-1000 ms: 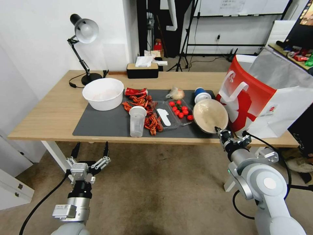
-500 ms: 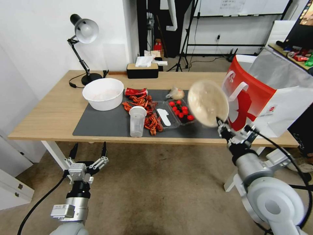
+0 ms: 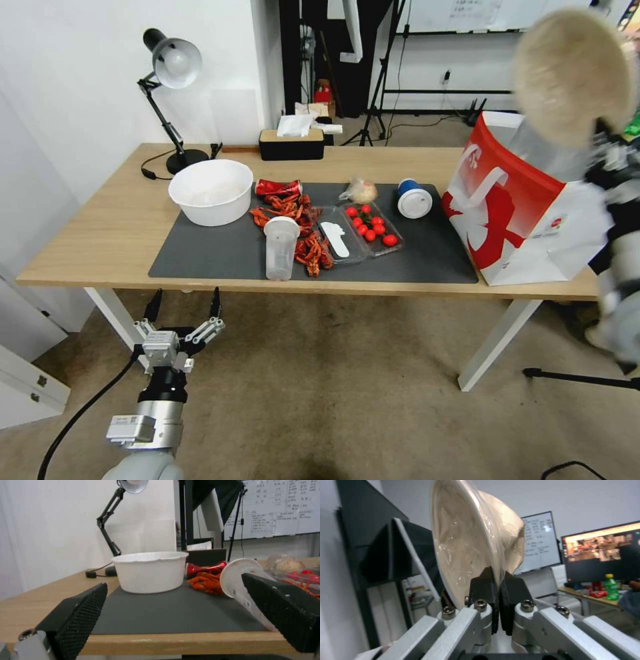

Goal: Pick up the trash from the table and place it into the takeout bag.

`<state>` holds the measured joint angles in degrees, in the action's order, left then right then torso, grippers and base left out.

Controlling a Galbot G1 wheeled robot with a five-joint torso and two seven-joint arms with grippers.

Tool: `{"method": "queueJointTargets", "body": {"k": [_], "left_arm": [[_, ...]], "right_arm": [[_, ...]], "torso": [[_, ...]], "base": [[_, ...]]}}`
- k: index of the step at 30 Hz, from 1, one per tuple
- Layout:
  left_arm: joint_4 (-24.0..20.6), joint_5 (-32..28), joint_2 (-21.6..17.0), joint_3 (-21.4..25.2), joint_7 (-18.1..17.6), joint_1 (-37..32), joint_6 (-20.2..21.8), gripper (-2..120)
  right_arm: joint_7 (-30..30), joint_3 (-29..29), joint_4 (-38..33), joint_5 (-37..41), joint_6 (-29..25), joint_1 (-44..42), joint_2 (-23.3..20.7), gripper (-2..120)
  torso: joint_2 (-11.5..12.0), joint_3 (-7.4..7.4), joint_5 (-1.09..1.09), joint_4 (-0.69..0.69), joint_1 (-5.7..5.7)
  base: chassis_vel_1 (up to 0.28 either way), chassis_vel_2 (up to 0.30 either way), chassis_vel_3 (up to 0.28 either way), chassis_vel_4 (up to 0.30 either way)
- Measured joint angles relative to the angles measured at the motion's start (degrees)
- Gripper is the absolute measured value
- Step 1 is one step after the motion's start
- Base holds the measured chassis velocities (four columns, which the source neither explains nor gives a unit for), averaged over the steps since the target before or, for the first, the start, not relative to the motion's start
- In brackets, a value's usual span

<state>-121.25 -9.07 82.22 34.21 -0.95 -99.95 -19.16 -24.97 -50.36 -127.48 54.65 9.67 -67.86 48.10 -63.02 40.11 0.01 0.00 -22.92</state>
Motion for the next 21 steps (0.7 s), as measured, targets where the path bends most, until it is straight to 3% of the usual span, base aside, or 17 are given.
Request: {"method": "queueJointTargets", "body": {"k": [5,7,18,21], "left_arm": [[0.2,0.2,0.1,-0.3,0.0,0.0,0.0,100],[0.3,0.2,0.1,-0.4,0.1,0.3,0.1,100],[0.0,0.1,0.1,0.2,0.0,-0.1,0.5,100],[0.0,0.1,0.2,0.2,0.0,-0.2,0.5,100]], "right_arm": [[-0.8,0.1,2.2,0.7,0.3,1.2,-1.3,0],[-3.0,0.5,4.4,0.5,3.6,1.9,-1.7,2],[-2.8,3.4,4.8,0.4,5.8,2.6,-0.5,38],[-2.6,3.9,4.7,0.6,5.9,2.5,-0.2,54]], "torso": [[0.0,0.0,0.0,0.01,-0.01],[0.0,0.0,0.0,0.0,-0.01],[0.0,0.0,-0.01,0.01,0.0],[0.0,-0.01,-0.01,0.01,0.0]], "base": [[0.0,0.0,0.0,0.0],[0.0,0.0,0.0,0.0],[0.0,0.0,0.0,0.0],[0.0,0.0,0.0,0.0]]}}
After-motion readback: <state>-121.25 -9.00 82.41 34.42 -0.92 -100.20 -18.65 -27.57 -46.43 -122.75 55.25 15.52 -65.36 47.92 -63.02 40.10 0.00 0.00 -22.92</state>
